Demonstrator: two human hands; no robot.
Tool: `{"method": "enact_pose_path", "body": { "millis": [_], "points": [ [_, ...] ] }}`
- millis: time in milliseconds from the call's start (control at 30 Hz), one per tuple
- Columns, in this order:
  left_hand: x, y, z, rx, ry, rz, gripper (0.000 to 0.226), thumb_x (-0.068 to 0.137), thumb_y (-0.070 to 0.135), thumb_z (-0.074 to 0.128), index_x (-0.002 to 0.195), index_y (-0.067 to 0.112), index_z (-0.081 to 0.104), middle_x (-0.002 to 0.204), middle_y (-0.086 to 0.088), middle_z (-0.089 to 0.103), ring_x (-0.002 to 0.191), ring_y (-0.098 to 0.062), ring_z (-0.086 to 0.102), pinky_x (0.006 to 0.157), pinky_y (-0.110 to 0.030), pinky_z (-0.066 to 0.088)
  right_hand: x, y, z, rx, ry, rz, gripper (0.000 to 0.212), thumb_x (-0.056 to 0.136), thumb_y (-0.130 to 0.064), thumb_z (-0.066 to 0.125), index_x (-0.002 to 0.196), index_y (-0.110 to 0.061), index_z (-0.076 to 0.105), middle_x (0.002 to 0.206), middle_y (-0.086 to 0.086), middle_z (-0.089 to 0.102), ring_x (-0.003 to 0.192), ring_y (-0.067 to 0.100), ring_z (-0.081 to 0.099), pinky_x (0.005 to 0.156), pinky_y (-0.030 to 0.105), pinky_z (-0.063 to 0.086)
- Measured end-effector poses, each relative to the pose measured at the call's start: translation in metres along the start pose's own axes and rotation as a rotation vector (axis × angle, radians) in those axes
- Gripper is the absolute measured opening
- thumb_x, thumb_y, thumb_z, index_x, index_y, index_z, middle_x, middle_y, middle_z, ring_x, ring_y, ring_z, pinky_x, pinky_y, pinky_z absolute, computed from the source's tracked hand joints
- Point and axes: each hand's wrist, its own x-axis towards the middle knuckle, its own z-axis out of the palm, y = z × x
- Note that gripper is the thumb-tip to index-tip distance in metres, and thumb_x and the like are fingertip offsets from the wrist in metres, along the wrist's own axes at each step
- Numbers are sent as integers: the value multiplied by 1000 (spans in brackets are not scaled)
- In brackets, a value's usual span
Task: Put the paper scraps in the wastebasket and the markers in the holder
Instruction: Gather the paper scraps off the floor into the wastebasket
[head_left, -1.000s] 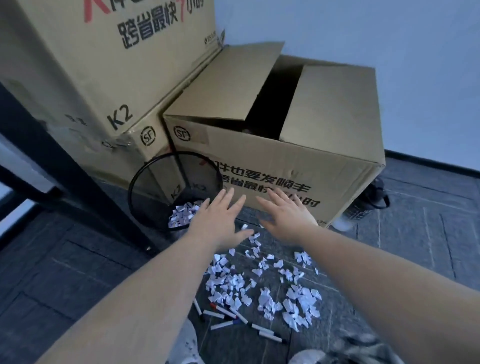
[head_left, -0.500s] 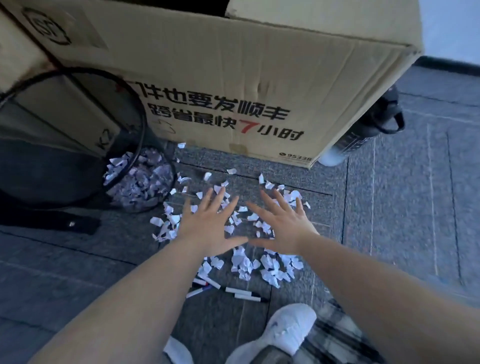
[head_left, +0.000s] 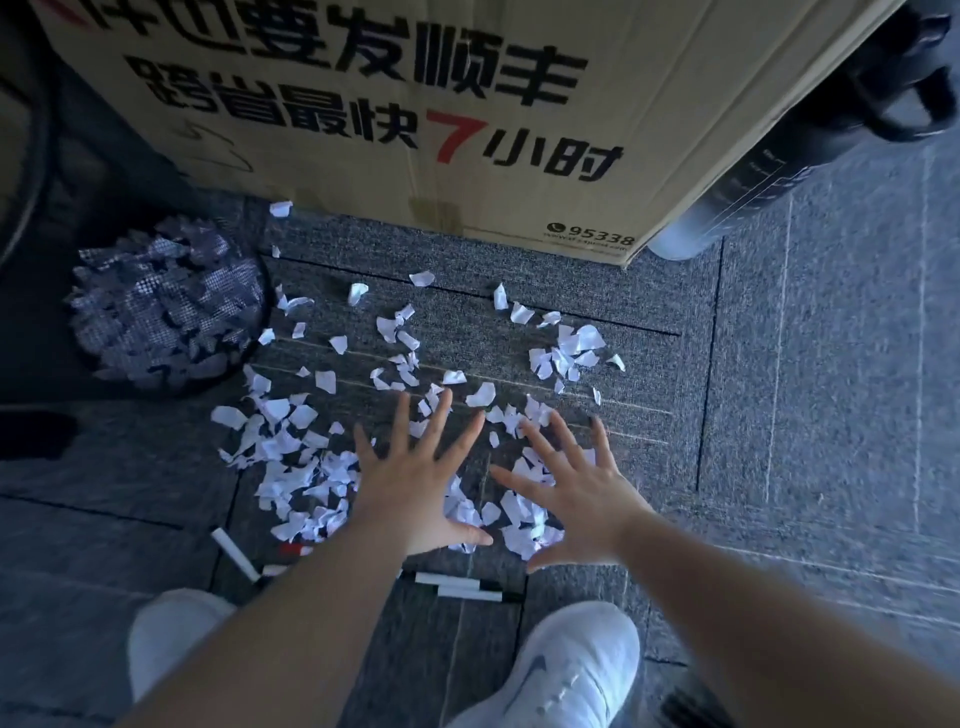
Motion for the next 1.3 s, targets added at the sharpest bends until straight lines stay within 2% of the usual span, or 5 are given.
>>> {"method": "enact_pose_path", "body": {
  "millis": [233, 700, 1033, 1167, 1300],
  "points": [
    [10, -10, 19, 90, 112, 83, 120, 55, 91, 40, 129, 42, -40, 142, 3, -47, 135, -39, -32, 104, -72, -10, 12, 4, 16, -90, 111, -14, 89, 70, -89, 25, 146, -44, 13, 154, 13, 16, 138, 45, 10, 95, 79, 9],
    [37, -23, 7, 56, 345, 4, 122, 47, 96, 30, 139, 40, -28, 150, -3, -34, 139, -39, -22, 105, -72, -2, 58, 28, -10, -86, 342, 103, 91, 71, -89, 19, 145, -44, -7, 155, 15, -8, 137, 49, -6, 100, 74, 2],
    [57, -38, -3, -8, 414, 74, 117, 51, 93, 25, 146, 34, -10, 155, -9, -15, 144, -34, -2, 111, -62, 8, 88, 50, -42, -11, 291, 142, 91, 67, -89, 19, 140, -50, -18, 154, 7, -21, 138, 37, -21, 102, 74, 2],
    [58, -35, 0, 34, 484, 132, 92, 68, 75, 44, 141, 21, 29, 149, -18, 29, 136, -35, 31, 108, -53, 26, 96, 42, -49, -46, 301, 139, 83, 74, -76, 41, 145, -40, 16, 156, 13, 9, 142, 36, 6, 105, 71, 4],
    [51, -24, 9, 69, 624, 179, 48, 76, 47, 57, 111, 15, 50, 108, -13, 59, 92, -31, 57, 72, -40, 48, 84, 24, -33, -71, 386, 56, 60, 68, -40, 71, 122, -21, 54, 128, 18, 52, 115, 36, 50, 92, 58, 39]
  ]
}}
